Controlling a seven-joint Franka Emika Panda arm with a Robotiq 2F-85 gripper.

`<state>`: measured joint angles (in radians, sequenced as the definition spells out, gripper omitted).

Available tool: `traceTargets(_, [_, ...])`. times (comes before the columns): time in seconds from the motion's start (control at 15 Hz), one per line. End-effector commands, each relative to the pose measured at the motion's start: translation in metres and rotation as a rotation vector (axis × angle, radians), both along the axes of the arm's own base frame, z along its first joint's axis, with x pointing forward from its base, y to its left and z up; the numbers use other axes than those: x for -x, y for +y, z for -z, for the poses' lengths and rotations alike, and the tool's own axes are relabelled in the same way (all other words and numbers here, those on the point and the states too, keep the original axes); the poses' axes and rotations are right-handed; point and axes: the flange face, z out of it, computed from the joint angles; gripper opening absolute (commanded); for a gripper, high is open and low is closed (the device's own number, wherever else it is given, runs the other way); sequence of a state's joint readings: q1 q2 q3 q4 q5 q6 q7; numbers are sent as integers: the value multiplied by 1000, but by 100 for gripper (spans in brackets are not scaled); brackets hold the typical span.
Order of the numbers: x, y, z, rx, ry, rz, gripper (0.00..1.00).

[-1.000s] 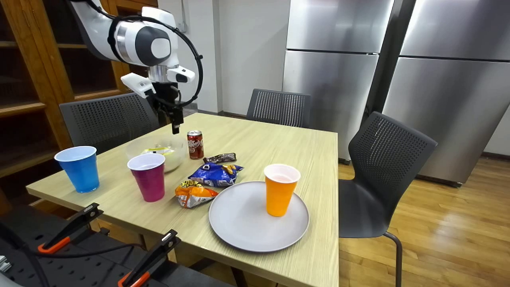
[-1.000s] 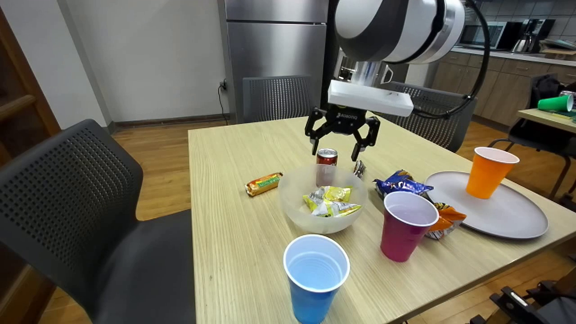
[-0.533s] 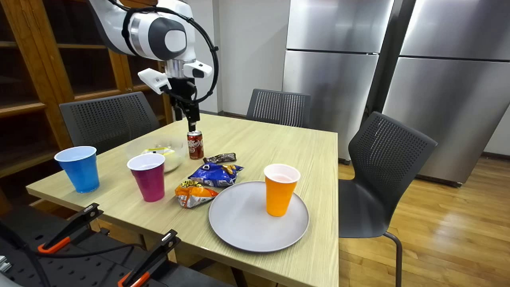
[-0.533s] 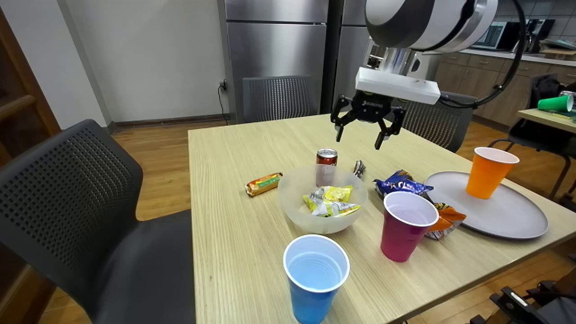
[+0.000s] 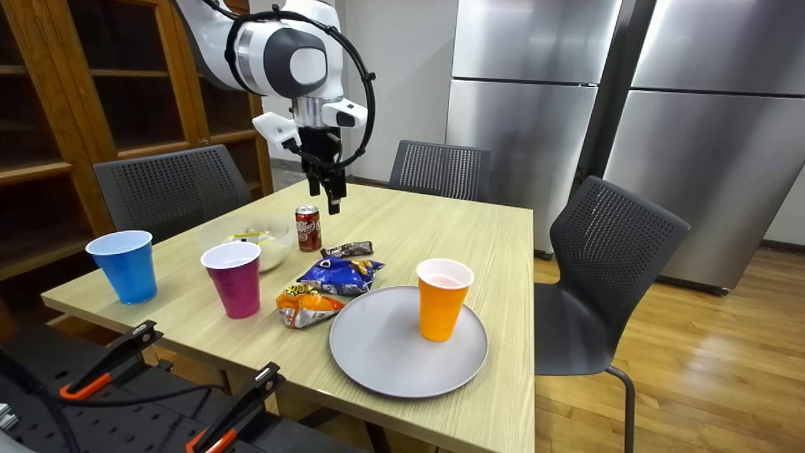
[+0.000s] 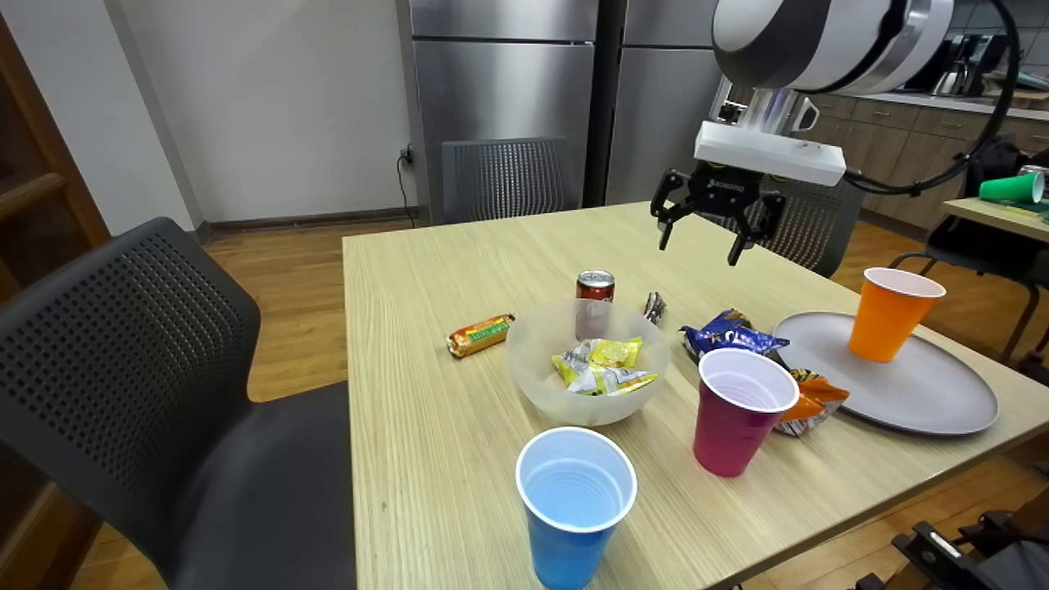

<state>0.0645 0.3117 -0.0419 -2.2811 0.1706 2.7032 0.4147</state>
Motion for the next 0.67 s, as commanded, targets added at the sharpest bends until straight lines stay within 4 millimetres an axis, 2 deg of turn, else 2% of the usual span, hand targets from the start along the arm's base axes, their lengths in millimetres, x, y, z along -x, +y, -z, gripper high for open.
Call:
traceTargets(0.0, [0,-6,0,5,1,9,100])
traceTargets(0.27, [0,-12,1,9,2,17,100])
traceTargets(0.6, [-2,-43,4,-25,4,97,100])
